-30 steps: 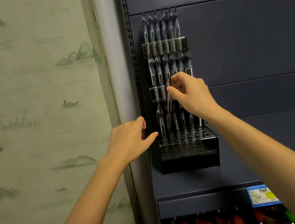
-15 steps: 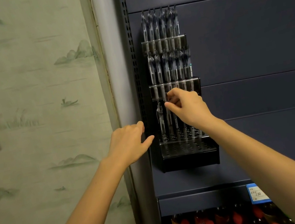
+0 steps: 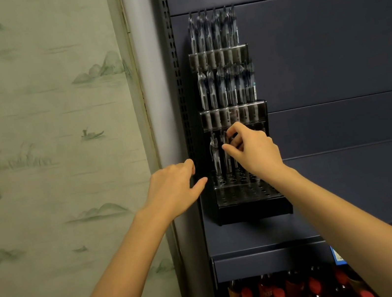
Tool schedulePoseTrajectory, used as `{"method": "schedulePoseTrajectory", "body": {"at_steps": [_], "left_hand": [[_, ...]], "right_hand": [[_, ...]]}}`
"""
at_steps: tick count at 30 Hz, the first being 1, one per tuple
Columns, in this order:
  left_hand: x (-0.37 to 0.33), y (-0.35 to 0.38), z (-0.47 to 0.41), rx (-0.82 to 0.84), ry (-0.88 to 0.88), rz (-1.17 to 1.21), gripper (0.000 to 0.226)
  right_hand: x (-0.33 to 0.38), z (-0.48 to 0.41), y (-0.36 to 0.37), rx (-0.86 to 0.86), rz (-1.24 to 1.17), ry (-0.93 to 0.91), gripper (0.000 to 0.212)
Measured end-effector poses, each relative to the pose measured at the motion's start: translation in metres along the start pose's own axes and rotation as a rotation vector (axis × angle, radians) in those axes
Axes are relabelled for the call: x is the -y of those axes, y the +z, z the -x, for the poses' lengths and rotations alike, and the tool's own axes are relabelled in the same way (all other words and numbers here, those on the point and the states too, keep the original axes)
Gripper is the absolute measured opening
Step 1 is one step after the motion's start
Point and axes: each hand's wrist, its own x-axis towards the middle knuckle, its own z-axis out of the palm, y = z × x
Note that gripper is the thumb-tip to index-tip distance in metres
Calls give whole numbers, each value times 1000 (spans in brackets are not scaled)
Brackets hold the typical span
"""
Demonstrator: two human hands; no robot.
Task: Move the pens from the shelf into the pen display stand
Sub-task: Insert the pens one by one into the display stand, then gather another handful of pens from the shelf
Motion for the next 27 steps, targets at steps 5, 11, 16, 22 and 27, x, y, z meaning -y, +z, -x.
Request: {"method": "schedulePoseTrajectory", "body": {"at_steps": [5, 11, 16, 22, 27], "left_hand": [[-4, -8, 0, -23, 19, 30, 38], [-15, -19, -3, -64, 56, 83, 34], [-44, -25, -10, -100, 144, 114, 31], [-109, -19, -30, -138, 274, 197, 31], [-190, 3, -45, -116, 402, 302, 32]], "right_hand": [[-3, 6, -9, 3, 54, -35, 28], [-21, 27, -44, 48, 314, -81, 28], [-44, 48, -71, 101, 520, -17, 39], [-82, 80, -109, 94, 637, 147, 43], [-119, 112, -151, 53, 732, 307, 43]]}}
